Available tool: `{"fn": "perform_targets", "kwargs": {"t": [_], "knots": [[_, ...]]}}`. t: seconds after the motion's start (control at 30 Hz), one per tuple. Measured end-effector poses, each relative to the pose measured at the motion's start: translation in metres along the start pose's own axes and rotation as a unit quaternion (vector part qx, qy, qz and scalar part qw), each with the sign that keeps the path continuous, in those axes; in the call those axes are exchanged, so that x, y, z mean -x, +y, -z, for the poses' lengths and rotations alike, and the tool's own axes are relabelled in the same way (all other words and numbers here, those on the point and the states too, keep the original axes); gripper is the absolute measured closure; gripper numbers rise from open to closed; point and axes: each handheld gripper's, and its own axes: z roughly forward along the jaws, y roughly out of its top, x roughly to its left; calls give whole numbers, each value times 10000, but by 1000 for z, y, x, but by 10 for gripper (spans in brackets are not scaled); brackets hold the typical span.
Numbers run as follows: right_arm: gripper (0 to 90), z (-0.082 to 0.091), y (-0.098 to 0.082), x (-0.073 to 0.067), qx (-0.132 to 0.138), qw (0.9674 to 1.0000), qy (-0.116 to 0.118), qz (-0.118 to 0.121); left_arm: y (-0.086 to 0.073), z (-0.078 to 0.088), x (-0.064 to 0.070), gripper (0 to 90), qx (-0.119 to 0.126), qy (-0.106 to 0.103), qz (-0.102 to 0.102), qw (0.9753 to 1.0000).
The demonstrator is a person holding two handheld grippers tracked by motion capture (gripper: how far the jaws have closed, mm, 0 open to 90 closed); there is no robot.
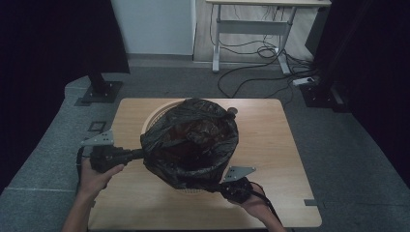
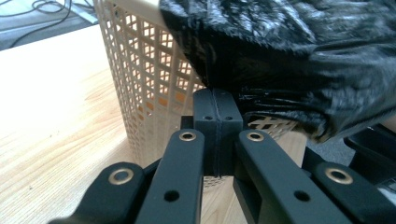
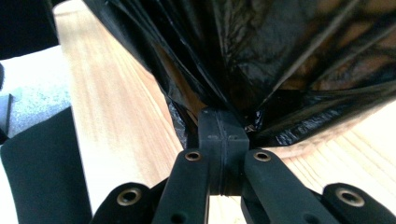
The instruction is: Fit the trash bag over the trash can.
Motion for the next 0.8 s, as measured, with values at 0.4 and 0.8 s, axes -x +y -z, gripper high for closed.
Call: {"fn": "perform_targets", "kwargs": {"t": [0.4, 0.8], "knots": [[862, 1, -7, 4, 47, 9997, 11, -233, 1, 22, 1, 883, 246, 127, -28, 9996], [795, 8, -9, 2, 141, 9995, -21, -272, 20, 34, 7, 629, 502, 47, -150, 9986]]}}
